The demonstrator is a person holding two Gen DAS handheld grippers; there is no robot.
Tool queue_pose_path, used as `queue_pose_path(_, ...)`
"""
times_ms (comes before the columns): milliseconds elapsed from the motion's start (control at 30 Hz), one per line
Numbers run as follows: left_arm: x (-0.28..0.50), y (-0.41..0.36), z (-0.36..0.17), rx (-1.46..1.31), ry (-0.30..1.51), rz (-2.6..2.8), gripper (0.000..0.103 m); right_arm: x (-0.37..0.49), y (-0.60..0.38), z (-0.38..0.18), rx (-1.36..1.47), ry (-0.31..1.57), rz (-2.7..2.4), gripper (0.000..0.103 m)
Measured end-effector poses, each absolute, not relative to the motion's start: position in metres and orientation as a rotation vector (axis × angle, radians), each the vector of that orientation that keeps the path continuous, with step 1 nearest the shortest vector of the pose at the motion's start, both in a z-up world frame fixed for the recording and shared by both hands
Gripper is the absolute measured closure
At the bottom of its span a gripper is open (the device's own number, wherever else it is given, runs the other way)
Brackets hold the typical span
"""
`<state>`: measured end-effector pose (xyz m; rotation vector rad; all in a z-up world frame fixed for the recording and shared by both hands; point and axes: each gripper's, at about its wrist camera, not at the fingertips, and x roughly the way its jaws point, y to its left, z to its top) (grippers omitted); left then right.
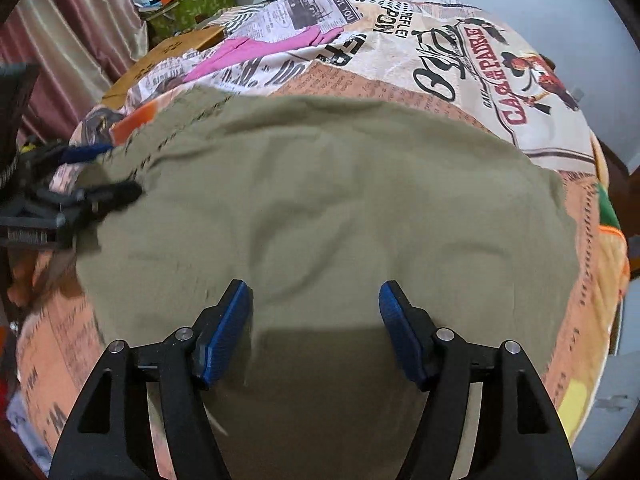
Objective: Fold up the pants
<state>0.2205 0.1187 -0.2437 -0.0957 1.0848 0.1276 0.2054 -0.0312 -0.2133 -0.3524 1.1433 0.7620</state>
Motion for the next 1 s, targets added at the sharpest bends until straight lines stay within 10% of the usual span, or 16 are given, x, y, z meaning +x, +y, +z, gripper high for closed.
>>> queue_pose_path(1000, 0.156, 0.108, -0.214, -0.325, 1.058, 0.126, 0.006, 0.159, -0.081, -0.167, -0.098, 1.001, 0.657, 0.038)
